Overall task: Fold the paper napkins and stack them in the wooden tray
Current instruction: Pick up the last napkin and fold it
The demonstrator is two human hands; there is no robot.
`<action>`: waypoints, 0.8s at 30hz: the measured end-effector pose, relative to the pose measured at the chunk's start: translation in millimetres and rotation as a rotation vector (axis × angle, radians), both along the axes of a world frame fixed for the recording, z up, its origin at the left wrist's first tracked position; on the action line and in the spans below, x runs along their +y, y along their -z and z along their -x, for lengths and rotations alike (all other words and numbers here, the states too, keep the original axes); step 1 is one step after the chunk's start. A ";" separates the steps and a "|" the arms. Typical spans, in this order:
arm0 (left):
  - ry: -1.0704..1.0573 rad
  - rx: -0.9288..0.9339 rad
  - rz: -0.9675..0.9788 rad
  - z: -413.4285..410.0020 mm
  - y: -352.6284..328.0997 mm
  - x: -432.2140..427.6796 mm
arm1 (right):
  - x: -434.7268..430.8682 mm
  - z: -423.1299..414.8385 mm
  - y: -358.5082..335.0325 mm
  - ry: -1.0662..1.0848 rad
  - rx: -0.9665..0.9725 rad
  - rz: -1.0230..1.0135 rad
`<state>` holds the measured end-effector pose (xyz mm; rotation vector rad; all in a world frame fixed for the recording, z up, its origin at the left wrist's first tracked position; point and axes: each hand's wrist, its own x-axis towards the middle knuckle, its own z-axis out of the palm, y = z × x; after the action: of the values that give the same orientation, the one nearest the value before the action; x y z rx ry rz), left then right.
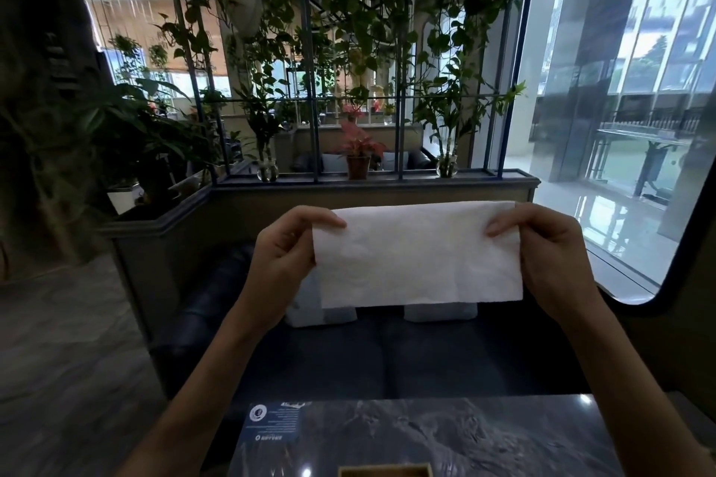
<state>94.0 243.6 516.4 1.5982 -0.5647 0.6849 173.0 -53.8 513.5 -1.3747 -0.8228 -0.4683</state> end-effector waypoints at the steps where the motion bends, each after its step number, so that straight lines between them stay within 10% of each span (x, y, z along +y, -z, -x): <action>1: -0.001 0.006 0.008 0.4 -0.5 0.1 | -1.0 -0.4 0.7 -0.009 -0.009 0.018; 12: 0.045 0.147 0.054 -0.4 3.1 6.1 | -3.2 2.8 -1.4 -0.243 0.128 0.144; 15: -0.003 0.210 0.068 -2.0 2.4 7.2 | 5.0 3.4 -7.9 0.030 0.058 0.242; 20: -0.204 0.191 -0.089 -8.8 18.8 -10.9 | 30.5 1.9 -51.9 0.135 -0.147 0.709; 24: 0.098 0.380 -0.167 -16.4 26.8 -34.7 | 56.7 4.8 -88.0 0.001 -0.233 1.175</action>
<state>110.4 208.8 489.6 1.7884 -0.4224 0.2539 168.1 2.9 601.5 -2.4138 -1.3864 -0.1045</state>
